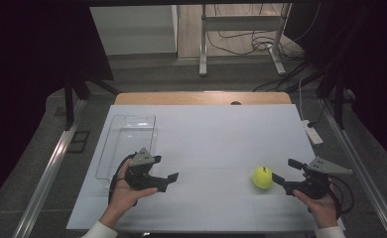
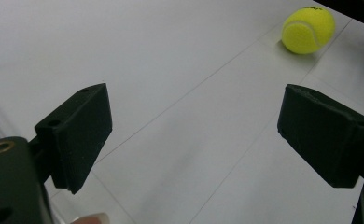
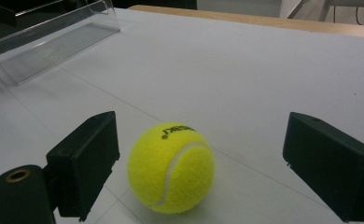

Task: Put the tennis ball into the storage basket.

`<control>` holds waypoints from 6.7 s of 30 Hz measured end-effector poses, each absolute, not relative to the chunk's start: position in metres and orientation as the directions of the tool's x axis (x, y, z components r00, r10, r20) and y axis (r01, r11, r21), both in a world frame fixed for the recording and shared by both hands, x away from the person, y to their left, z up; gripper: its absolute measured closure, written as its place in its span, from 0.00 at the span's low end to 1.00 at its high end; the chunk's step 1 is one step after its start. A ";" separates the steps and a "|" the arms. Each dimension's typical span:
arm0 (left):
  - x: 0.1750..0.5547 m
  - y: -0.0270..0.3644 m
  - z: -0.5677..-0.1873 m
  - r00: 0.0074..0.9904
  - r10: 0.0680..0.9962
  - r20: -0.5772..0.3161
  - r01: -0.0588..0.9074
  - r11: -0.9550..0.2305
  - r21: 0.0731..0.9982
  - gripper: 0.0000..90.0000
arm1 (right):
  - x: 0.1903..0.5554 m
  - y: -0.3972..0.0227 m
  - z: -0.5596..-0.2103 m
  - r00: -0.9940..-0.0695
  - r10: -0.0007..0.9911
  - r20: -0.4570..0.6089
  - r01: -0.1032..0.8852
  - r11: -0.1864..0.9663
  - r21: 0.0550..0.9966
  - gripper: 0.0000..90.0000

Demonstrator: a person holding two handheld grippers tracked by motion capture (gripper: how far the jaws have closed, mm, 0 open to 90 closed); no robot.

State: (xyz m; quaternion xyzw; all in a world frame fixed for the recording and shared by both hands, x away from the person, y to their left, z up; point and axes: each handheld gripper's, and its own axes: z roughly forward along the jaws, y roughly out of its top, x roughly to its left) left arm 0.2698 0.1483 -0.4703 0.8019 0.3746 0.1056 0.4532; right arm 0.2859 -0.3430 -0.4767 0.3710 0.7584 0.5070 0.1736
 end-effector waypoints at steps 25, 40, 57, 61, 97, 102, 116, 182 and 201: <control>0.289 0.119 -0.476 0.725 0.670 -0.161 0.503 -0.356 0.787 0.12 | 0.285 -0.338 -0.478 -0.670 0.733 0.119 0.393 0.213 0.895 0.12; 0.294 0.106 -0.475 0.743 0.651 -0.155 0.491 -0.373 0.787 0.12 | 0.286 -0.340 -0.479 -0.667 0.736 0.117 0.394 0.214 0.894 0.12; 0.303 0.080 -0.477 0.777 0.611 -0.148 0.473 -0.413 0.778 0.12 | 0.286 -0.342 -0.479 -0.665 0.737 0.120 0.394 0.210 0.895 0.12; 0.304 0.075 -0.477 0.781 0.606 -0.150 0.472 -0.415 0.778 0.12 | 0.286 -0.343 -0.479 -0.664 0.737 0.122 0.394 0.207 0.895 0.12; 0.324 0.017 -0.467 0.860 0.481 -0.171 0.424 -0.486 0.764 0.11 | 0.286 -0.345 -0.481 -0.659 0.742 0.119 0.399 0.211 0.893 0.12; 0.328 0.010 -0.465 0.867 0.466 -0.175 0.419 -0.494 0.762 0.10 | 0.287 -0.346 -0.481 -0.658 0.745 0.115 0.400 0.216 0.891 0.12; 0.333 -0.007 -0.460 0.884 0.437 -0.165 0.400 -0.525 0.751 0.10 | 0.287 -0.348 -0.483 -0.652 0.749 0.115 0.403 0.214 0.890 0.12; 0.358 -0.073 -0.456 0.942 0.305 -0.139 0.313 -0.653 0.690 0.10 | 0.288 -0.353 -0.485 -0.632 0.764 0.129 0.415 0.193 0.889 0.12; 0.360 -0.091 -0.457 0.951 0.280 -0.129 0.291 -0.677 0.676 0.10 | 0.289 -0.356 -0.485 -0.623 0.772 0.129 0.416 0.187 0.890 0.12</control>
